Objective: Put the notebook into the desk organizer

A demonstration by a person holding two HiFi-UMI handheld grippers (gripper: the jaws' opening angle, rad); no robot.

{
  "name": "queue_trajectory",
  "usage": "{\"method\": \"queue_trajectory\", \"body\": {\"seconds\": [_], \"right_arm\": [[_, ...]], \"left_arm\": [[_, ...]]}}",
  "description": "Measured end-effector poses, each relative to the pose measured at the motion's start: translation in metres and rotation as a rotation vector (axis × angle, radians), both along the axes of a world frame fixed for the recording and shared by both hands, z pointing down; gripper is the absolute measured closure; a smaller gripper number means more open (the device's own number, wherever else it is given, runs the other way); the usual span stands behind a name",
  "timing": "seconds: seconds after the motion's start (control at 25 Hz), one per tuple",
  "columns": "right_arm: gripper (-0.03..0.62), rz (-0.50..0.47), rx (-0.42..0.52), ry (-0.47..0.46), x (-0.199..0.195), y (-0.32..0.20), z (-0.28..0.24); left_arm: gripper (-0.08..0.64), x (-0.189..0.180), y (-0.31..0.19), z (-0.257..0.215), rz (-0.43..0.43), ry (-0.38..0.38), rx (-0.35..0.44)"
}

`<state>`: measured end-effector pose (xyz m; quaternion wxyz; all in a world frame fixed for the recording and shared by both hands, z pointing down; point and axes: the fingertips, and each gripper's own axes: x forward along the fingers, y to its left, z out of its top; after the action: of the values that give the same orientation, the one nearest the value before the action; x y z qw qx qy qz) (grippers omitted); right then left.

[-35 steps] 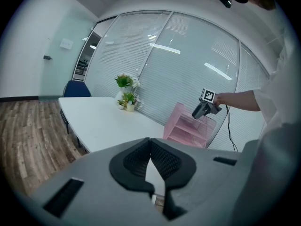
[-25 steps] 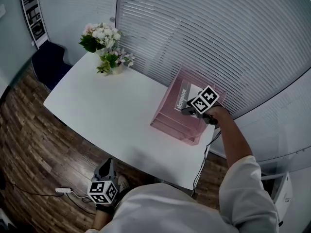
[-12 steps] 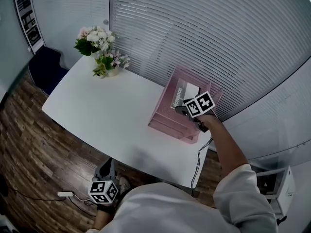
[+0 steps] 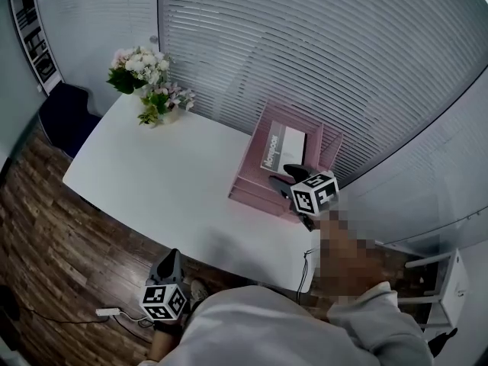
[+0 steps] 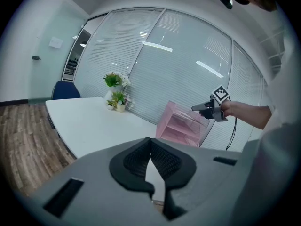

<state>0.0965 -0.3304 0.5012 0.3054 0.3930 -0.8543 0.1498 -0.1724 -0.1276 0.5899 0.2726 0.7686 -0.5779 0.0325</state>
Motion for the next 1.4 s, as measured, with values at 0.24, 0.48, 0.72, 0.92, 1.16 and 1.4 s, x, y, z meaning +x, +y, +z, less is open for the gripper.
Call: {"method": "queue_trajectory", "body": {"seconds": [0.24, 0.48, 0.72, 0.92, 1.16, 1.4], "right_arm": [[0.366, 0.014, 0.109, -0.056, 0.002, 0.027, -0.013], [0.381, 0.039, 0.222, -0.101, 0.007, 0.051, -0.023], [0.407, 0.074, 0.301, -0.135, 0.012, 0.073, -0.030], [0.444, 0.098, 0.360, -0.140, 0.019, 0.085, -0.035], [0.502, 0.140, 0.396, -0.150, 0.031, 0.096, -0.035], [0.570, 0.173, 0.434, -0.148, 0.042, 0.105, -0.039]], "left_arm": [[0.551, 0.008, -0.004, -0.002, 0.022, -0.009, 0.001], [0.551, 0.016, -0.008, -0.004, 0.044, -0.018, 0.003], [0.551, 0.024, -0.010, -0.008, 0.061, -0.030, 0.007], [0.551, 0.030, -0.011, -0.010, 0.075, -0.036, 0.010], [0.551, 0.037, -0.011, -0.010, 0.087, -0.041, 0.012], [0.551, 0.042, -0.010, -0.011, 0.091, -0.045, 0.016]]}}
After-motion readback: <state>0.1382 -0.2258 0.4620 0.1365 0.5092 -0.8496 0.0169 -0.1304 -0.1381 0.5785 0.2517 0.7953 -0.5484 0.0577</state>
